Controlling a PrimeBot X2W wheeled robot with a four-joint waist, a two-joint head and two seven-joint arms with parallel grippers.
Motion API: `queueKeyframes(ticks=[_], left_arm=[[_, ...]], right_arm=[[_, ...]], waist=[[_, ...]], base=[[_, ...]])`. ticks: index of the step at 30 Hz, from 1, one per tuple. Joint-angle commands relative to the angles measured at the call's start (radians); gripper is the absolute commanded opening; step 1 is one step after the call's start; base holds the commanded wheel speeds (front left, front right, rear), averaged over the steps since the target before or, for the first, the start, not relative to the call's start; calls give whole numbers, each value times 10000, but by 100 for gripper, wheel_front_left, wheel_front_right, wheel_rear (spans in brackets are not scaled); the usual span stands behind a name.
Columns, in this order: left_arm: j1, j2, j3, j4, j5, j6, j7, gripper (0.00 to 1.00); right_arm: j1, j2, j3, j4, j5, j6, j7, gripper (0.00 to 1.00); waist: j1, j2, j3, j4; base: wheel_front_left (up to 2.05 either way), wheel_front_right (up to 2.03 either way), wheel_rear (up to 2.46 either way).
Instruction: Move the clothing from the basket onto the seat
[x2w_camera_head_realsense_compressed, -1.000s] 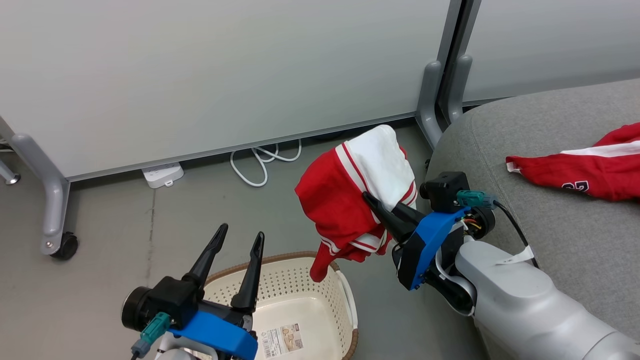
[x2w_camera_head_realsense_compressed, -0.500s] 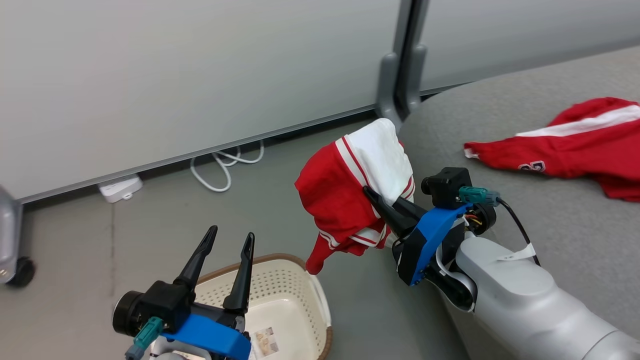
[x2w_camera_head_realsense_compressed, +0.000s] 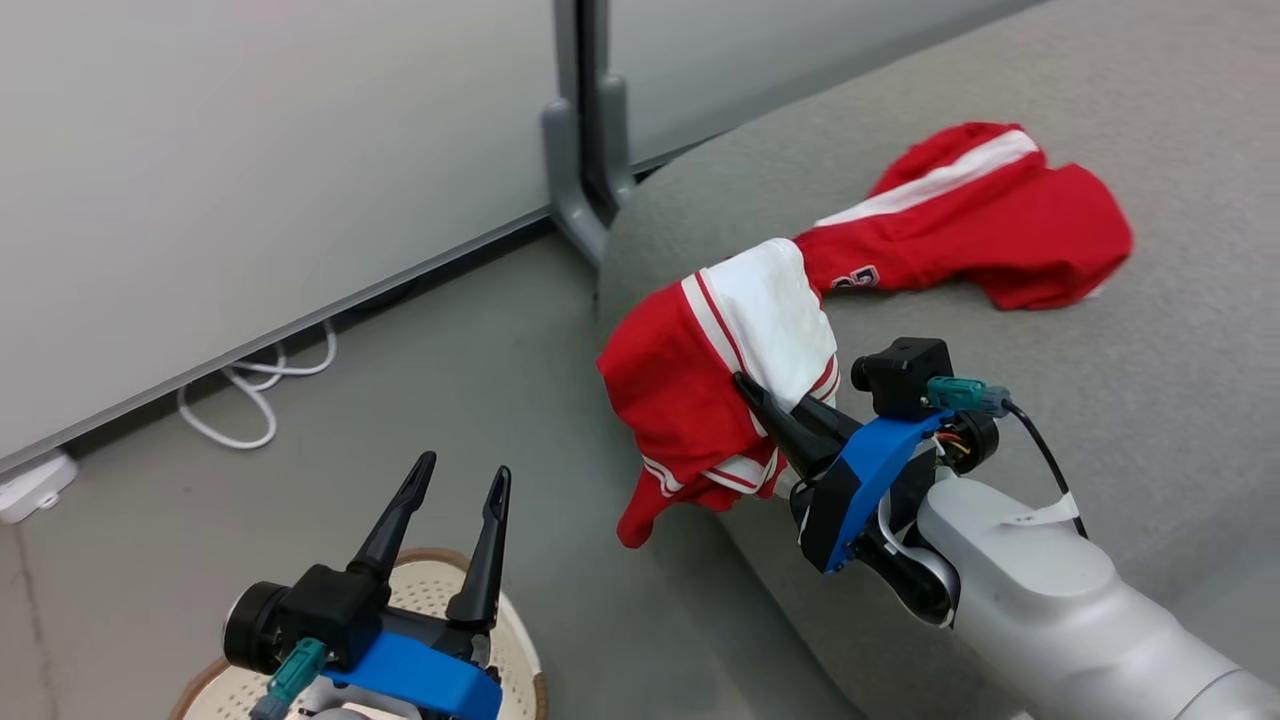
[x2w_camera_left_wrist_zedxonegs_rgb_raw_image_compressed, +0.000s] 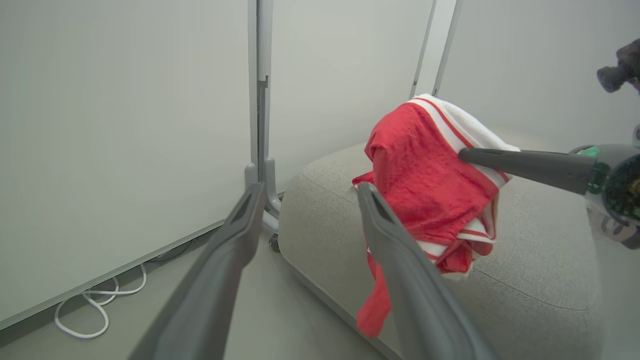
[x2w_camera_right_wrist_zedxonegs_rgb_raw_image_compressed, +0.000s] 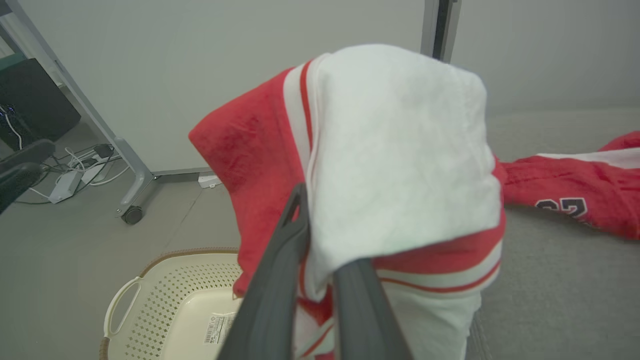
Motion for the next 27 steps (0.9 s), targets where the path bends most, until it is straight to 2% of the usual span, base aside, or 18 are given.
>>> queueKeyframes(ticks=[1, 5, 10, 21, 27], left_arm=[[44, 88, 25, -45, 6, -74, -26, 100], [7, 150, 25, -94, 11, -74, -25, 100], [-313, 196, -187, -18, -21, -75, -26, 100], [-534, 337, -345, 92, -131, -74, -26, 100], [-738, 507, -326, -94, 19, -75, -26, 100]], right_arm=[[133, 38, -93, -62, -48, 1, -56, 0], [235, 57, -178, -68, -110, 1, -56, 0], [347, -7, -559, -35, -329, 3, -56, 0], [562, 98, -1148, 65, -874, 1, -57, 0], [-556, -268, -1609, 618, -1014, 1, 30, 0]], waist=[[0, 0, 99, -641], [0, 0, 165, -1101], [0, 0, 354, -1225], [0, 0, 612, -1237], [0, 0, 1290, -986]], base=[[0, 0, 0], [0, 0, 0], [0, 0, 0], [0, 0, 0], [0, 0, 0]])
